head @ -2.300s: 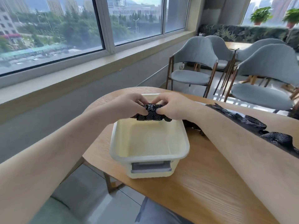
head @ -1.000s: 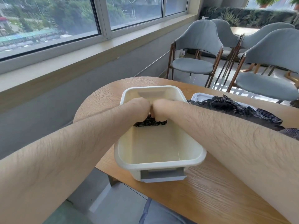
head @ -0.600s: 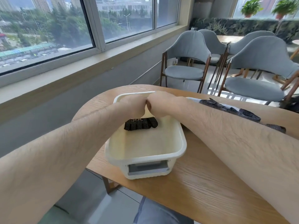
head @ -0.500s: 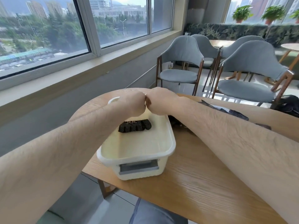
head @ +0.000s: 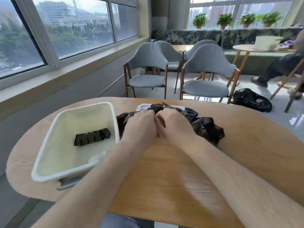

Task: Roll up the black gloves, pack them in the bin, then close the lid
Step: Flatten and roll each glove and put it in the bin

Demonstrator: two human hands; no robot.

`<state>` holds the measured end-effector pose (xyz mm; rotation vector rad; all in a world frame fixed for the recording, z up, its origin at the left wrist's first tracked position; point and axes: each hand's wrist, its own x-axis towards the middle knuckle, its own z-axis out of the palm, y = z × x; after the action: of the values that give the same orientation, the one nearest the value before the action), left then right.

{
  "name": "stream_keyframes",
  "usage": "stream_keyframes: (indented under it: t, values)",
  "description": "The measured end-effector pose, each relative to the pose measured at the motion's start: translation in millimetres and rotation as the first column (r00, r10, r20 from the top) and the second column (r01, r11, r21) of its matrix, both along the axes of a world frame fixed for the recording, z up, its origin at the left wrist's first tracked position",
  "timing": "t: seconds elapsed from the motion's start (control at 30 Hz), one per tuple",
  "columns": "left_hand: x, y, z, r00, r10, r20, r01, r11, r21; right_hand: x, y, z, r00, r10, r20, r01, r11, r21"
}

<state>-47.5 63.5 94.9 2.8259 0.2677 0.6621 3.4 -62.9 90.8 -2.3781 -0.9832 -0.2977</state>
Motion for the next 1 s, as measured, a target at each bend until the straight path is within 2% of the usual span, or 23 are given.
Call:
stream_keyframes:
  t: [0.07, 0.17, 0.27, 0.4, 0.5, 0.6, 0.67, 0.83, 0.9, 1.0]
  values:
    - [-8, -13, -31, 0.988, -0.031, 0.153, 0.050, 0.992, -0.120, 6, -13, -29, 0.999, -0.051, 0.003, 0.051, 0.995, 0.084]
    - [1, -28, -81, 0.991, -0.068, 0.112, 0.093, 0.966, -0.242, 10, -37, -76, 0.982, -0.180, 0.060, 0.170, 0.975, 0.142]
    - [17, -40, -109, 0.990, -0.120, 0.078, 0.138, 0.944, -0.300, 15, -57, -113, 0.951, -0.268, 0.157, 0.240, 0.954, 0.178]
    - [47, -53, -114, 0.977, -0.167, 0.132, 0.195, 0.953, -0.232, 20, -70, -124, 0.886, -0.398, 0.240, 0.341, 0.907, 0.246]
    - [66, -57, -114, 0.953, -0.186, 0.238, 0.226, 0.962, -0.155, 28, -77, -110, 0.788, -0.569, 0.235, 0.476, 0.805, 0.354]
    - [77, -62, -120, 0.937, -0.224, 0.268, 0.261, 0.959, -0.112, 50, -95, -103, 0.700, -0.705, 0.110, 0.644, 0.691, 0.329]
    - [79, -67, -124, 0.936, -0.238, 0.261, 0.274, 0.955, -0.112, 59, -104, -107, 0.676, -0.737, 0.022, 0.700, 0.650, 0.295]
    - [81, -79, -121, 0.895, -0.341, 0.287, 0.395, 0.906, -0.155, 59, -106, -112, 0.740, -0.656, 0.148, 0.561, 0.724, 0.403]
    - [76, -85, -110, 0.892, -0.353, 0.283, 0.420, 0.878, -0.229, 55, -106, -109, 0.799, -0.565, 0.205, 0.451, 0.789, 0.418]
    - [68, -85, -92, 0.875, -0.382, 0.298, 0.465, 0.836, -0.291, 47, -105, -107, 0.898, -0.375, 0.231, 0.280, 0.892, 0.356]
